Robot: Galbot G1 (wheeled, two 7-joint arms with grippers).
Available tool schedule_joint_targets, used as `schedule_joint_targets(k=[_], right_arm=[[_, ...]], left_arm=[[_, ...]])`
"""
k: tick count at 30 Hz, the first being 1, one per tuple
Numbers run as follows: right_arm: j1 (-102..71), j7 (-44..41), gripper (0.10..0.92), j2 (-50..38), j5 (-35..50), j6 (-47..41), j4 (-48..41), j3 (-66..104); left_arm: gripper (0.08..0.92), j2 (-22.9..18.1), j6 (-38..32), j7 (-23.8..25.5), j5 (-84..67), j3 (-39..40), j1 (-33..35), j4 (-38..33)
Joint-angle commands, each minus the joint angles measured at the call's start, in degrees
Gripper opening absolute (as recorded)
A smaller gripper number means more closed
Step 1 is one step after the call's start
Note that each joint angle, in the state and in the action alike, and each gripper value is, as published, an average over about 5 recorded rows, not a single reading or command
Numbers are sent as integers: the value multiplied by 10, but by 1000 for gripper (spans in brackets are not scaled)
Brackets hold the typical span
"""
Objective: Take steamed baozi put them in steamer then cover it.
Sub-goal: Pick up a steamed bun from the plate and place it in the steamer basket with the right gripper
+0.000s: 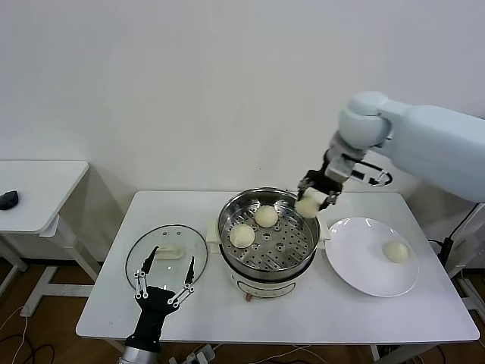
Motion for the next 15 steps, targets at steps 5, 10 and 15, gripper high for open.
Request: schedule_joint_targets(k=[5,10,15], right_arm=[[-40,19,612,64,-92,88,79,-5],[-61,17,625,77,-109,103,72,-11],[-78,15,634,82,-114,106,67,-20]], left_arm=[[823,-1,1,-2,0,-3,-1,2],[823,-1,1,-3,0,-6,-1,3],[823,-1,0,-3,-1,-8,-2,5]])
